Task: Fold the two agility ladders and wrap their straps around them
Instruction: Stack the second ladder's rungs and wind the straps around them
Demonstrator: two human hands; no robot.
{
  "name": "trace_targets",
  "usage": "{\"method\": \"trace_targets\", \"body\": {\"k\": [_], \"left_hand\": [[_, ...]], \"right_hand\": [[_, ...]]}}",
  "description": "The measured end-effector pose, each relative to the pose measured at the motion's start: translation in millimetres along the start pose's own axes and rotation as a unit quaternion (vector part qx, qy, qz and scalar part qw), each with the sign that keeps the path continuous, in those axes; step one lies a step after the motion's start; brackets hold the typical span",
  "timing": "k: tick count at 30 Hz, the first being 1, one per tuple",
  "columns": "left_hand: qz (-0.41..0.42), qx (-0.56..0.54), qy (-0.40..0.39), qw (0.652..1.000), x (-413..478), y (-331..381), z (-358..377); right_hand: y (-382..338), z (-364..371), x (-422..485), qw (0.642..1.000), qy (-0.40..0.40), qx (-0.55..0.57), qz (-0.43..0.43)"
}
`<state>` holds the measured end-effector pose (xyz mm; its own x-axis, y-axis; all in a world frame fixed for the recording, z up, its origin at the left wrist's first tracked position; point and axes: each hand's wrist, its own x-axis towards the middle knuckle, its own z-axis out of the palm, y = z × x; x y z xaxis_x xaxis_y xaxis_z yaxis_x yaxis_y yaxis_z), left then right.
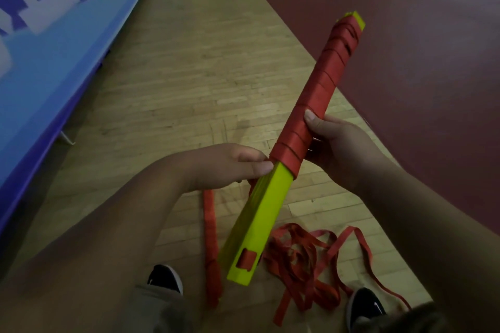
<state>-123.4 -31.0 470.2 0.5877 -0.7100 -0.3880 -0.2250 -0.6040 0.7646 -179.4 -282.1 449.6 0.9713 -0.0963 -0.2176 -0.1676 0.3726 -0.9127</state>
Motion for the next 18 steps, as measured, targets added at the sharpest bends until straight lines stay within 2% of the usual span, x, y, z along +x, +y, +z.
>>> {"method": "trace_targets", "body": {"k": [5, 8, 10, 18], "left_hand": [[0.025, -0.054, 0.009, 0.998, 3.0, -5.8, -3.2], [0.042, -0.014, -0.017, 0.999, 4.2, -7.8, -1.6], [0.036, 0.008, 0.003, 0.999, 6.3, -7.0, -0.2], [0.034, -0.005, 0.019, 0.999, -1.5, -4.2, -4.9]], "right_hand": [[-1.0, 0.2, -0.1, 0.999, 0.019, 0.039, 0.026], [-2.1, 2.2, -2.1, 0.998, 0.02, 0.052, 0.036], [-2.4, 3.5, -3.5, 0.998, 0.024, 0.047, 0.041], [-5.9, 5.1, -7.2, 0.999, 0.016, 0.006, 0.041]]}}
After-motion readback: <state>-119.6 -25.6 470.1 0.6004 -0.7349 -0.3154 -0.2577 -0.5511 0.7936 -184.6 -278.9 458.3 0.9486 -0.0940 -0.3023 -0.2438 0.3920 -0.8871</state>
